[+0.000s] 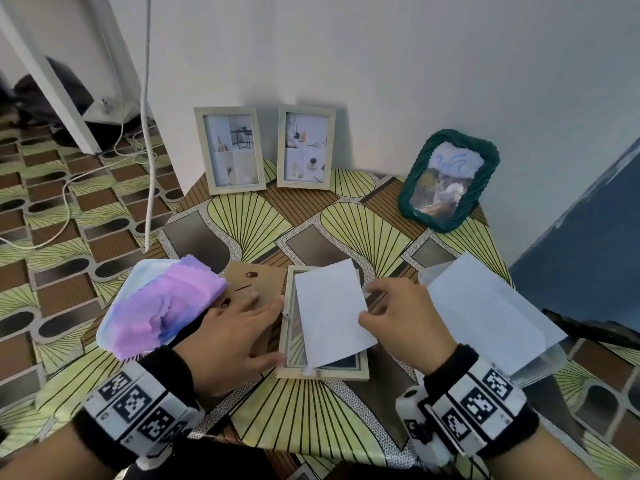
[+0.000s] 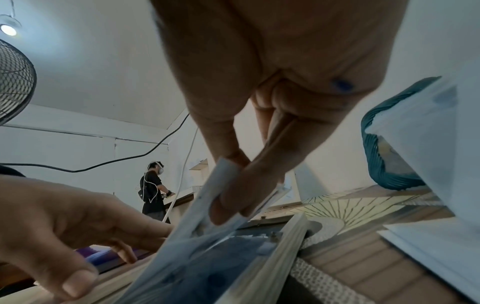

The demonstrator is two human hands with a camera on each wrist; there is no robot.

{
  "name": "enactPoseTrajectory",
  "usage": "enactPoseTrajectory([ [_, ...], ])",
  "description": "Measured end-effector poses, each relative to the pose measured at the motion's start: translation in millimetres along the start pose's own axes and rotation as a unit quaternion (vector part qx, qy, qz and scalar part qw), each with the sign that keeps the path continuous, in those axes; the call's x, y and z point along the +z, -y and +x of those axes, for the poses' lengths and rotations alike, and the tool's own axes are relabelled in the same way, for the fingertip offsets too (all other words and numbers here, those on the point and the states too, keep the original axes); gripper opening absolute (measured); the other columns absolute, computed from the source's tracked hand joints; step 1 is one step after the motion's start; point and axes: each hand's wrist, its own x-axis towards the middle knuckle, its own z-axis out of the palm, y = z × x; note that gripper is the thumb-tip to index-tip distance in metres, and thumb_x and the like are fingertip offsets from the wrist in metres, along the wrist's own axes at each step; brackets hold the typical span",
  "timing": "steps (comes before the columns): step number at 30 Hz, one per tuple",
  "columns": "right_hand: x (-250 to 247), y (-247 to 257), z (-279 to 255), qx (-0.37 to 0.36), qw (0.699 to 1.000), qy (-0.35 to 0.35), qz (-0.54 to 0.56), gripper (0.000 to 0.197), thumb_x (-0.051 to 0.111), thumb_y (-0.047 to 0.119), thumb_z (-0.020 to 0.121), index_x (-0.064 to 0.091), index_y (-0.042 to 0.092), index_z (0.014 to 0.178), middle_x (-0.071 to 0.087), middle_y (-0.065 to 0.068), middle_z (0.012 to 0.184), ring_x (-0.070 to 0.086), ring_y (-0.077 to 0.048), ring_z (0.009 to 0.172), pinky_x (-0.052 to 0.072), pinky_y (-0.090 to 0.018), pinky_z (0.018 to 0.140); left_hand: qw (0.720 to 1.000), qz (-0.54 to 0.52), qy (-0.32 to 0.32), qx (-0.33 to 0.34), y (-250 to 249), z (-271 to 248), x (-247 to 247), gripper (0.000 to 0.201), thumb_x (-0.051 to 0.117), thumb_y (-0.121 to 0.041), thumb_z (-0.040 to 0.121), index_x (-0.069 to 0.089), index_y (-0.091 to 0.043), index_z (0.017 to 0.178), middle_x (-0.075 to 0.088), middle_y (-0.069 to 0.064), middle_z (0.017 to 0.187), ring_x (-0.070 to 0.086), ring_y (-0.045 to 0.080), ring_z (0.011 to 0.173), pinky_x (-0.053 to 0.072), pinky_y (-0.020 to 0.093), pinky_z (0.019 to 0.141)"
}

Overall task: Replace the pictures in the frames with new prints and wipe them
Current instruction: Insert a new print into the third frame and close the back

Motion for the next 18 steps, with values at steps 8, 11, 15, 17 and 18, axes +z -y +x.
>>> enactPoseTrajectory([
  [8, 9, 4, 1, 0.023, 0.997, 0.066, -0.029, 0.044, 0.068, 0.020, 0.080, 0.063, 0.013, 0.123, 0.069, -0.003, 0.097, 0.065, -0.016, 0.085, 0.058, -0.037, 0.081, 1.000, -0.007, 0.005, -0.016, -3, -1, -2, 0.086, 0.043, -0.066, 0.092, -0.002, -0.030, 0.157, 0.015, -0.006, 0.163, -0.007, 0.009, 0.150, 0.013, 0.044, 0.120],
  [11, 11, 6, 3, -0.002, 0.989, 0.099, -0.114, 0.041, 0.068, 0.032, 0.082, 0.064, 0.013, 0.118, 0.068, -0.002, 0.097, 0.064, -0.018, 0.090, 0.054, -0.038, 0.085, 1.000, -0.006, -0.001, -0.014, -4, 0, -1, 0.086, 0.043, -0.066, 0.092, -0.001, -0.030, 0.157, 0.015, -0.006, 0.164, -0.006, 0.010, 0.150, 0.014, 0.045, 0.120],
  [15, 11, 9, 8, -0.074, 0.954, 0.126, -0.262, 0.050, 0.066, 0.053, 0.079, 0.061, 0.020, 0.117, 0.065, 0.002, 0.109, 0.058, -0.021, 0.104, 0.050, -0.036, 0.085, 1.000, -0.012, -0.006, -0.018, -3, 0, 1, 0.087, 0.044, -0.067, 0.091, -0.001, -0.031, 0.156, 0.015, -0.002, 0.164, -0.006, 0.010, 0.150, 0.016, 0.045, 0.120],
  [17, 13, 10, 14, -0.115, 0.942, 0.133, -0.285, 0.057, 0.065, 0.058, 0.078, 0.057, 0.021, 0.122, 0.060, 0.000, 0.115, 0.053, -0.023, 0.112, 0.048, -0.038, 0.091, 1.000, -0.012, -0.006, -0.018, -3, -1, 1, 0.087, 0.043, -0.068, 0.090, -0.002, -0.032, 0.156, 0.015, -0.003, 0.164, -0.007, 0.010, 0.150, 0.016, 0.044, 0.120],
  [18, 16, 10, 17, -0.137, 0.932, 0.148, -0.301, 0.063, 0.063, 0.060, 0.079, 0.054, 0.021, 0.128, 0.055, -0.002, 0.124, 0.047, -0.024, 0.120, 0.044, -0.041, 0.099, 1.000, -0.011, -0.006, -0.016, -3, -1, 1, 0.087, 0.043, -0.068, 0.090, -0.002, -0.032, 0.156, 0.015, -0.003, 0.164, -0.007, 0.010, 0.150, 0.016, 0.044, 0.120],
])
